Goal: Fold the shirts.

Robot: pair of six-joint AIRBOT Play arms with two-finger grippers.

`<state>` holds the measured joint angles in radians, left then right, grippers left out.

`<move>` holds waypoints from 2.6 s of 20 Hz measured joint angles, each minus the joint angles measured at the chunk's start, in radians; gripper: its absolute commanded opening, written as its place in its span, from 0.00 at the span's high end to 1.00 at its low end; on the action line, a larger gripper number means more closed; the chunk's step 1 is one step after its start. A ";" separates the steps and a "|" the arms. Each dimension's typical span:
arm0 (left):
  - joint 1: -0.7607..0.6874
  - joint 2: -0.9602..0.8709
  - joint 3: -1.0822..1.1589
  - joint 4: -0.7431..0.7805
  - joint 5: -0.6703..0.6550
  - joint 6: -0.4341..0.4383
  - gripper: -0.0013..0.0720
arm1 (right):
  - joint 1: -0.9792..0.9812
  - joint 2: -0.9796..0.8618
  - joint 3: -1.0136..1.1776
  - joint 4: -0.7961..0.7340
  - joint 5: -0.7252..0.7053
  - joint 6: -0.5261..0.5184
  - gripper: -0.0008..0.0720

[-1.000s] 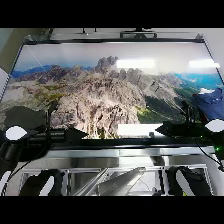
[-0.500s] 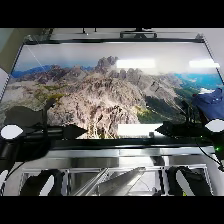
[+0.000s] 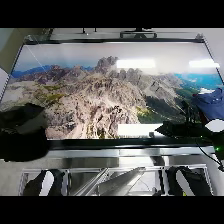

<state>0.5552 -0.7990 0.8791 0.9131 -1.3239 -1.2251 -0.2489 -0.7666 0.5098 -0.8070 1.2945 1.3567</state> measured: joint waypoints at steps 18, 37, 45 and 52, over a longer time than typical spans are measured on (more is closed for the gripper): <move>0.298 -0.729 0.266 0.277 0.248 -0.032 0.81 | 0.000 0.000 0.000 0.000 -0.003 0.000 0.96; -0.466 -0.538 0.676 -0.244 -0.023 -0.074 0.96 | 0.000 -0.002 0.000 0.000 0.002 0.000 0.96; -0.836 -0.693 0.682 -0.207 0.098 -0.102 0.06 | 0.000 -0.002 0.000 0.000 0.005 0.000 0.44; -0.732 -0.762 0.659 -0.188 -0.043 -0.145 0.02 | -0.003 -0.011 0.002 -0.002 -0.031 -0.016 0.38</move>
<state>-0.1764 -1.5608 1.5383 0.7254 -1.3666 -1.3697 -0.2516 -0.7776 0.5114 -0.8089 1.2640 1.3407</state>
